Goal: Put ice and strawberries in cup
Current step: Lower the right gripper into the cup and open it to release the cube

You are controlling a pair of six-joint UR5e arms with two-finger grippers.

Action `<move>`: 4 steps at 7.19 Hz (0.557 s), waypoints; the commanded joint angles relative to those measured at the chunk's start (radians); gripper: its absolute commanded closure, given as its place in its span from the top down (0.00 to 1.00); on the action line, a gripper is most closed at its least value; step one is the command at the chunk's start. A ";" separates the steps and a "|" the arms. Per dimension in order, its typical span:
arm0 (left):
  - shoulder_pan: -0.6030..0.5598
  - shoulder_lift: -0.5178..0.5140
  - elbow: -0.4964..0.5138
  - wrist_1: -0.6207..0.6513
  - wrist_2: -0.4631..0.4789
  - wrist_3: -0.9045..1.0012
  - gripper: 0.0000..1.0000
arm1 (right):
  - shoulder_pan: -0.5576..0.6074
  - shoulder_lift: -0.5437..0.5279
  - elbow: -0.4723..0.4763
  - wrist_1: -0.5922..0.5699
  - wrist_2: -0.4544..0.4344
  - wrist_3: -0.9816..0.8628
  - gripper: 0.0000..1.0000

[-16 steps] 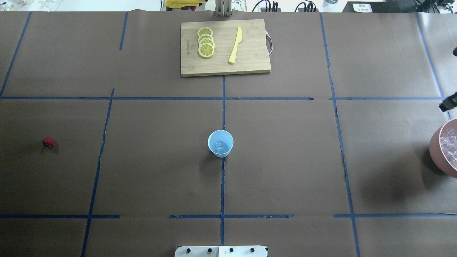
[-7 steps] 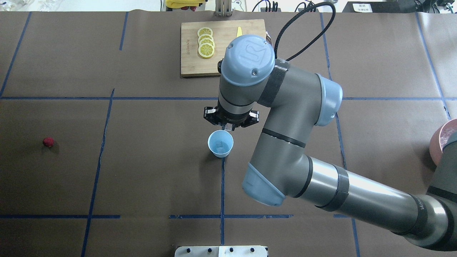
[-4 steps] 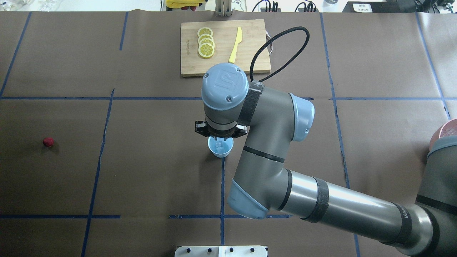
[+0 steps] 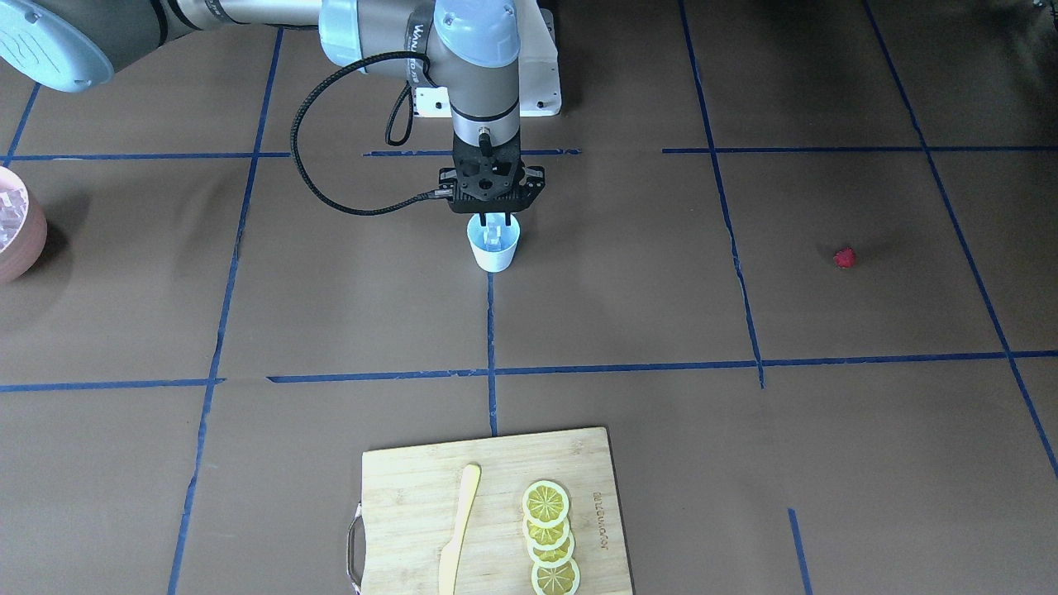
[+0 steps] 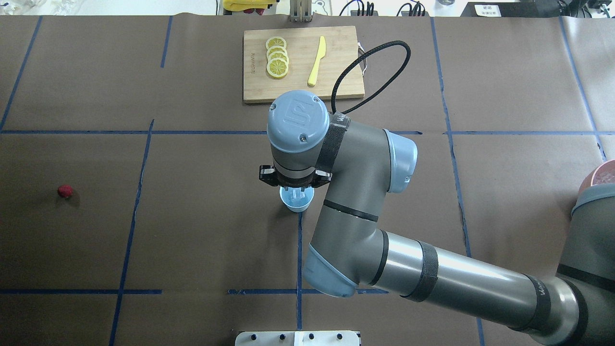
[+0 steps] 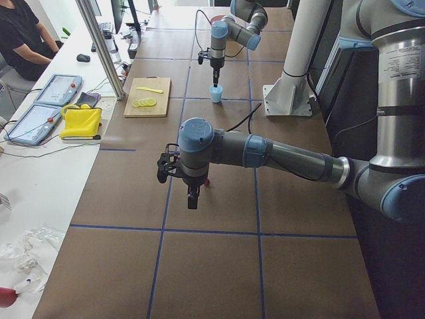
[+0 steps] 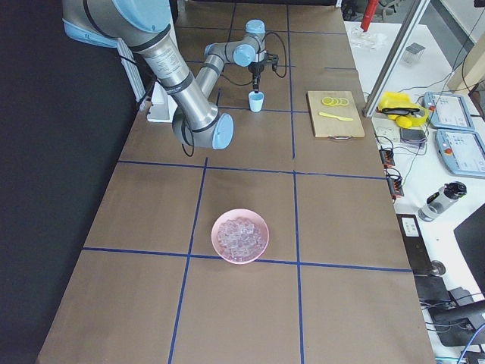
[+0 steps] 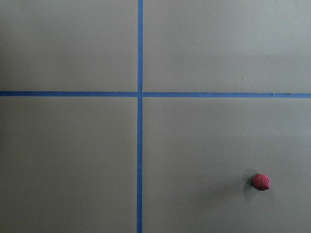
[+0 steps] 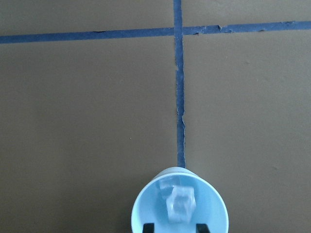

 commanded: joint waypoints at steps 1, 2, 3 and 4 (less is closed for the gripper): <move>0.002 0.000 0.002 0.000 0.000 0.000 1.00 | 0.000 0.000 0.001 -0.001 0.000 -0.005 0.86; 0.005 -0.002 0.000 -0.003 0.000 0.000 1.00 | 0.001 0.000 0.009 -0.002 0.000 -0.005 0.98; 0.059 -0.002 -0.008 -0.008 0.003 -0.010 1.00 | 0.010 -0.002 0.024 -0.006 0.001 -0.007 0.99; 0.131 -0.006 -0.014 -0.038 0.009 -0.086 1.00 | 0.061 -0.014 0.062 -0.016 0.024 -0.013 0.99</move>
